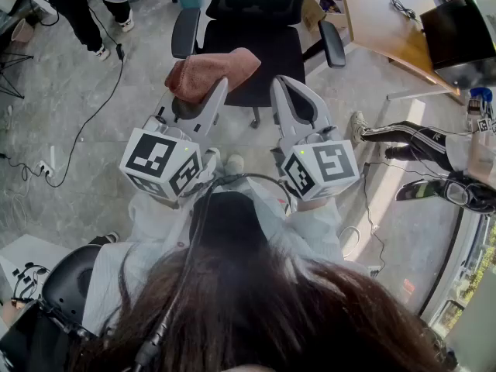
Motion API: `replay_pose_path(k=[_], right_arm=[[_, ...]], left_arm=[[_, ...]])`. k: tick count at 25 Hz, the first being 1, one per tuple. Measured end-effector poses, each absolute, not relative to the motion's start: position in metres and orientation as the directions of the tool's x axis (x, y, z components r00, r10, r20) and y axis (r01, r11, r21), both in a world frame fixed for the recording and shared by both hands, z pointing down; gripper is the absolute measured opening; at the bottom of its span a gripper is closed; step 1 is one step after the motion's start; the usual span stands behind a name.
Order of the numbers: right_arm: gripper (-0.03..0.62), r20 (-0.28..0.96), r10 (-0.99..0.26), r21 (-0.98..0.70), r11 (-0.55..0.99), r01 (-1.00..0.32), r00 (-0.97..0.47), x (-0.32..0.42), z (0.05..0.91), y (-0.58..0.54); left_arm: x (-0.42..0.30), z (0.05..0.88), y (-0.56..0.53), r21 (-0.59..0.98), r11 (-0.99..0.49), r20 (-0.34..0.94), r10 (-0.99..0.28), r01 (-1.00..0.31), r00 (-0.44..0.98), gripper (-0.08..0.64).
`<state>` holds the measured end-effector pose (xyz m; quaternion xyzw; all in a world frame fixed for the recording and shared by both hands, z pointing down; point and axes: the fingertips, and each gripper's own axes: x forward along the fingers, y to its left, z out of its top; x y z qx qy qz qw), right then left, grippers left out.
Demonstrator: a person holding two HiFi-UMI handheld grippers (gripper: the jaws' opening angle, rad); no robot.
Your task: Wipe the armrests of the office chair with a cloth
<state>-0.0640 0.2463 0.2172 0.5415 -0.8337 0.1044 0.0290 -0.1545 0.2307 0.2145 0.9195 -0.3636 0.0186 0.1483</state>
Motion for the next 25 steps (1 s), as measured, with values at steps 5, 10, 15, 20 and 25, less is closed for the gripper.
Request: replay_pose_path(k=[5, 10, 15, 20, 25], right_arm=[[0.0, 0.159, -0.897, -0.148, 0.391, -0.908, -0.412, -0.063, 0.215, 0.246], [0.002, 0.139, -0.899, -0.16, 0.393, -0.906, -0.415, -0.062, 0.214, 0.248], [0.002, 0.137, -0.891, -0.17, 0.409, -0.897, -0.432, -0.059, 0.218, 0.249], [0.002, 0.14, -0.881, -0.196, 0.422, -0.885, -0.451, -0.058, 0.227, 0.244], [0.002, 0.175, -0.863, -0.227, 0.433, -0.872, -0.474, -0.058, 0.246, 0.22]], left_arm=[[-0.157, 0.213, 0.23, 0.257, -0.684, 0.144, -0.671, -0.683, 0.727, 0.043], [-0.163, 0.213, 0.233, 0.255, -0.664, 0.143, -0.694, -0.703, 0.706, 0.043], [-0.174, 0.214, 0.231, 0.252, -0.621, 0.146, -0.734, -0.742, 0.664, 0.042], [-0.186, 0.218, 0.226, 0.239, -0.579, 0.161, -0.768, -0.779, 0.62, 0.043], [-0.194, 0.229, 0.2, 0.239, -0.541, 0.19, -0.789, -0.807, 0.585, 0.043]])
